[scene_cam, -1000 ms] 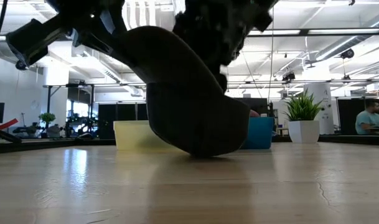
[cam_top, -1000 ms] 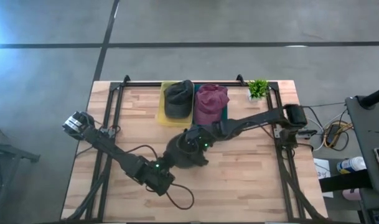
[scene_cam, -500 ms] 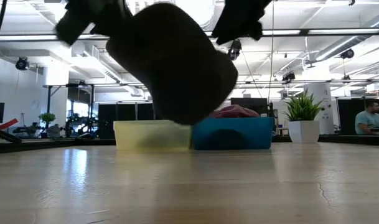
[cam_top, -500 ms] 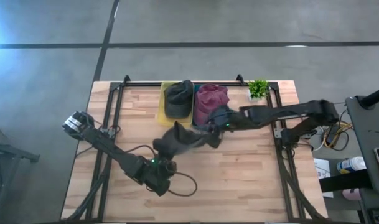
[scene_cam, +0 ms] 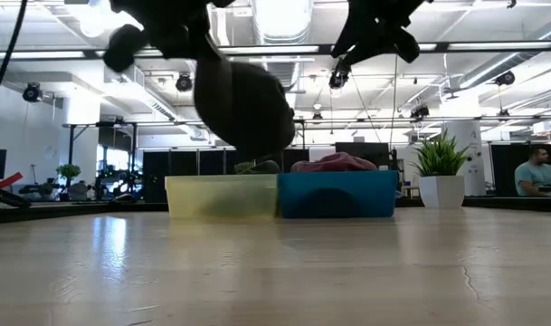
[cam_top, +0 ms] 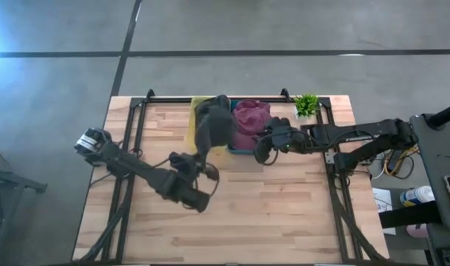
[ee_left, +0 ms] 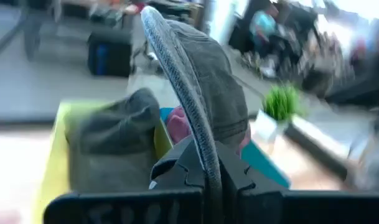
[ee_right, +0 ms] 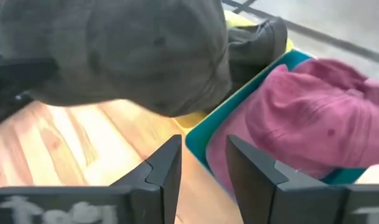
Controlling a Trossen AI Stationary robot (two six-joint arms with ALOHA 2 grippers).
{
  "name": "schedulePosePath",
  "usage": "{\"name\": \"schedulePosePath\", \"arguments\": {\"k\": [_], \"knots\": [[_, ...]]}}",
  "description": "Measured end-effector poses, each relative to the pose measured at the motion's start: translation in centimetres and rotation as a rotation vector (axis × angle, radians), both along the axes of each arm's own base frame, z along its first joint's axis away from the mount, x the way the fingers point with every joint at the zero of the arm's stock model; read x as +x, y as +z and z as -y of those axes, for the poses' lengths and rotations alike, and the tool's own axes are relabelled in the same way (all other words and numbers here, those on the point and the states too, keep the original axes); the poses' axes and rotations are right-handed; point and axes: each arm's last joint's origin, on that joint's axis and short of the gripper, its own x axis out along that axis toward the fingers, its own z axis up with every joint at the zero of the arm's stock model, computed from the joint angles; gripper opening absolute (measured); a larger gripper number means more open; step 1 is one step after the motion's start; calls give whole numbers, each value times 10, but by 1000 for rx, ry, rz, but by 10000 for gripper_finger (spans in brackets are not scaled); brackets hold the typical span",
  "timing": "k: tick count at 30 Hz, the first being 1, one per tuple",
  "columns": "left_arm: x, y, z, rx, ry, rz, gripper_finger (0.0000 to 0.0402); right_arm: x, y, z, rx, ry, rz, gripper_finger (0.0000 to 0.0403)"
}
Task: Sort caps
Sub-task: Put the black cap into the yellow bin
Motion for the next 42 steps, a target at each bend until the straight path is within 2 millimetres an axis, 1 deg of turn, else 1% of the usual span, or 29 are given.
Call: {"name": "schedulePosePath", "arguments": {"k": [3,8,13,20,24,27,30,33,35,39,42], "knots": [[2,-7,-14,-101,87,207,7,1,-7,-1,34,-21,36,122],[2,-16,-35,-153,205,475,7,4,-15,-2,60,-37,80,119],[3,-34,-53,-287,282,664,7,3,-20,-2,60,-37,68,112],[7,-59,-76,-329,345,839,7,2,-23,-2,54,-34,49,102],[7,-71,-87,-338,372,813,7,1,-25,-1,50,-32,42,96],[6,-77,-93,-362,389,814,7,1,-26,-1,49,-31,34,92],[7,-79,-95,-365,390,782,7,1,-28,-1,47,-30,29,89],[8,-80,-95,-405,372,717,11,1,-29,-1,47,-30,25,89],[10,-81,-95,-450,358,685,24,1,-29,-1,46,-33,28,92],[11,-82,-95,-518,344,657,69,1,-29,1,45,-39,28,98],[14,-80,-96,-568,327,631,96,1,-29,2,45,-43,27,101]]}}
